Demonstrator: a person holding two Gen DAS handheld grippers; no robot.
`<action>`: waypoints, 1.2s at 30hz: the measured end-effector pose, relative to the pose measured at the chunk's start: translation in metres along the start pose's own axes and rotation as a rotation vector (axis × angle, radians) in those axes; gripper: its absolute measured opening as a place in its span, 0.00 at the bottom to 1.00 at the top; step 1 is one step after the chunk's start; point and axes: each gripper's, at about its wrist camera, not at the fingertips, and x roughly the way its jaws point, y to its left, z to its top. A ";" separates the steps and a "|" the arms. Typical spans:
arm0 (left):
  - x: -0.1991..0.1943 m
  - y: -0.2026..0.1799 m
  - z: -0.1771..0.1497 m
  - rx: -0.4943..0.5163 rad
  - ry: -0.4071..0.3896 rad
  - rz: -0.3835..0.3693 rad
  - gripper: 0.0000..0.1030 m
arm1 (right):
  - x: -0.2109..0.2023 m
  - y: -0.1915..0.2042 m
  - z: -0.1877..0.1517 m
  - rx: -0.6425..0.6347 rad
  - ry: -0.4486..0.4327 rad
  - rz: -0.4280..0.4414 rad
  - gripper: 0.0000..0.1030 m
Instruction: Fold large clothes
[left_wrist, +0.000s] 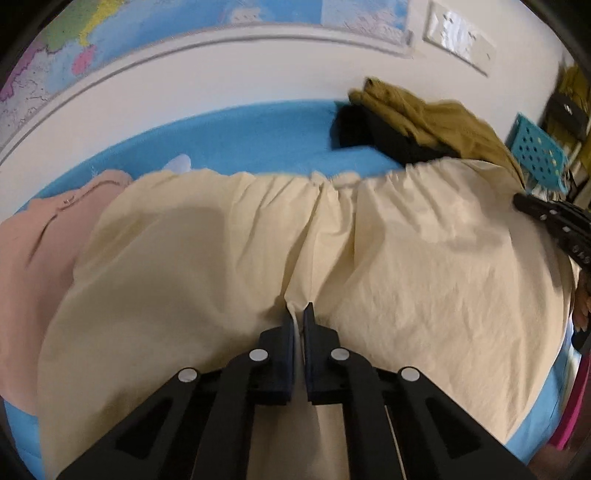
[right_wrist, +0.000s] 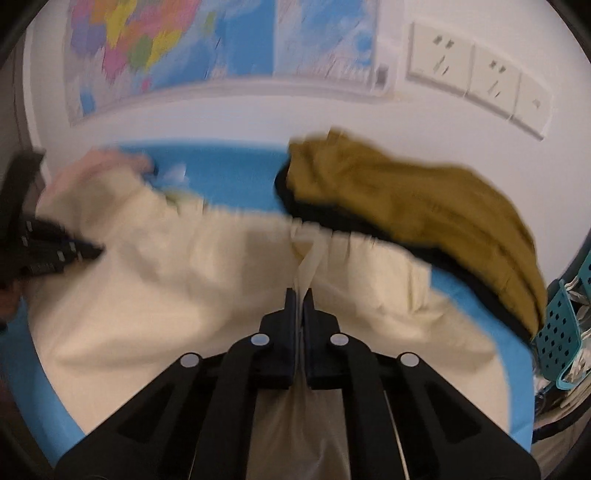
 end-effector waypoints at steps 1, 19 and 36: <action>-0.004 0.003 0.008 -0.019 -0.032 -0.003 0.03 | -0.004 -0.003 0.008 0.015 -0.039 -0.006 0.03; -0.042 0.044 -0.019 -0.099 -0.205 -0.153 0.37 | 0.003 -0.039 -0.018 0.108 0.025 0.062 0.47; -0.036 0.092 -0.046 -0.170 -0.172 -0.106 0.33 | -0.010 -0.112 -0.085 0.372 0.120 -0.014 0.13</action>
